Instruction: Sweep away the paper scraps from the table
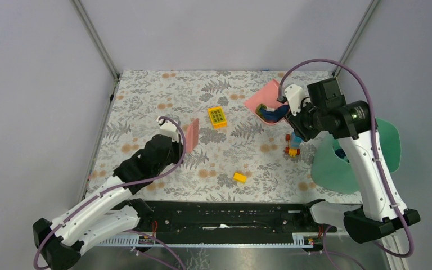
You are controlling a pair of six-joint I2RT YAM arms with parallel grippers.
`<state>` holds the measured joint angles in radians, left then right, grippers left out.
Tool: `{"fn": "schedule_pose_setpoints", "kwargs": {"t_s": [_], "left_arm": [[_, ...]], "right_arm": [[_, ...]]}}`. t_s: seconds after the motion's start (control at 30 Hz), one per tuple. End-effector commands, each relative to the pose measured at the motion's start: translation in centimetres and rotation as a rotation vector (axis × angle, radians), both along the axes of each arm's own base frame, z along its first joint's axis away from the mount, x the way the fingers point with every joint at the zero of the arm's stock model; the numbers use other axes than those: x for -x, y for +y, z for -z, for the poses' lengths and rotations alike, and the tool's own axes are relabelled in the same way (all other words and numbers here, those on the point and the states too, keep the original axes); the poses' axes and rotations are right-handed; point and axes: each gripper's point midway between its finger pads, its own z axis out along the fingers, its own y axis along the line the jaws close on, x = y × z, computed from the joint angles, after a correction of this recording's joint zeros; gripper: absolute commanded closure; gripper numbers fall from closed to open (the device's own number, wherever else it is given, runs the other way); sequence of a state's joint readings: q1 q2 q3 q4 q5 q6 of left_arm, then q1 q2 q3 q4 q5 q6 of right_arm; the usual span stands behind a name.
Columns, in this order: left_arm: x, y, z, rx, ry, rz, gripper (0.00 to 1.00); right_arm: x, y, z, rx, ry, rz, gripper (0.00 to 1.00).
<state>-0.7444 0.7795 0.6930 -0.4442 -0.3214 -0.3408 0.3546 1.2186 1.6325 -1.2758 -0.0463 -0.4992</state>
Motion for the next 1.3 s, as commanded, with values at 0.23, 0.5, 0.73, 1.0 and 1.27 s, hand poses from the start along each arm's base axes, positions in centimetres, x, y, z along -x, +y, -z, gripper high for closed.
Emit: {"fn": "schedule_pose_setpoints", "kwargs": {"t_s": [0.23,0.5,0.73,1.0,1.27], "left_arm": [[-0.4,-1.5,-0.7,0.065,-0.016,0.055,1.0],[0.1,-2.0,-0.5,0.078,0.005,0.087,1.0],[0.6,-2.7,-0.3,0.093,0.025,0.125,1.0],[1.1,-3.7,0.4,0.102,0.069,0.178,1.0],[1.4,-4.2,0.8,0.098,0.096,0.205,1.0]], "right_arm": [[3.6,-6.4,-5.6,0.111,-0.12,0.272,1.0],[5.1,-11.3,-6.5,0.27,-0.216,0.471,1.0],[7.3,-14.9,-6.9,0.379,-0.253,0.613,1.0],[8.7,-17.2,-6.5,0.459,-0.23,0.714,1.0],[8.4,-18.7,-7.1,0.524,-0.187,0.777,1.0]]}}
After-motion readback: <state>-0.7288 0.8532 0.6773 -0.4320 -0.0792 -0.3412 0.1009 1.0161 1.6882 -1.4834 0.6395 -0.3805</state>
